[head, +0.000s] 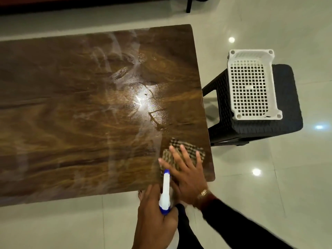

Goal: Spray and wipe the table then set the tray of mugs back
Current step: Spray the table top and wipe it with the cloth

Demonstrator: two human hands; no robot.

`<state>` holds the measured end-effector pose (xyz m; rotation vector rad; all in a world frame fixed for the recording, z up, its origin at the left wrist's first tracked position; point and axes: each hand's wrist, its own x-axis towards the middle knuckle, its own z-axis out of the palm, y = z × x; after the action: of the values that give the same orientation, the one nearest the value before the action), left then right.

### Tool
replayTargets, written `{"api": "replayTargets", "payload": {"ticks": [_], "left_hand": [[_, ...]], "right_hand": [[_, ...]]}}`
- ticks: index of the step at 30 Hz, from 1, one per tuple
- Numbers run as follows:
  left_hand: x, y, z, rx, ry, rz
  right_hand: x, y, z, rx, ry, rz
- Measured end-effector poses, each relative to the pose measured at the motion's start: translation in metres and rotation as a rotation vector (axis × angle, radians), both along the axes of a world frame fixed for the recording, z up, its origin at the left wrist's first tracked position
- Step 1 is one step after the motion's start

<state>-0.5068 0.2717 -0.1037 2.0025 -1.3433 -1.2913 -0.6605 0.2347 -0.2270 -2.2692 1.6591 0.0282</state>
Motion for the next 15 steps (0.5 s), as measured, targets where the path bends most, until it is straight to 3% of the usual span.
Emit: {"api": "replayTargets", "payload": {"ticks": [4,11,13,15], "left_hand": [[0.009,0.002,-0.007,0.014,-0.01,-0.041],[0.023,0.009,-0.011,0.013,0.002,-0.055],[0.026,0.009,-0.011,-0.015,-0.02,-0.033],[0.029,0.006,-0.012,-0.039,-0.047,0.02]], "right_hand": [[-0.03,0.007,0.002,0.031,0.017,-0.206],[-0.018,-0.158,-0.004,0.022,0.036,-0.467],[0.01,-0.18,-0.004,0.02,0.058,-0.453],[0.044,-0.166,-0.006,-0.002,0.051,-0.296]]}}
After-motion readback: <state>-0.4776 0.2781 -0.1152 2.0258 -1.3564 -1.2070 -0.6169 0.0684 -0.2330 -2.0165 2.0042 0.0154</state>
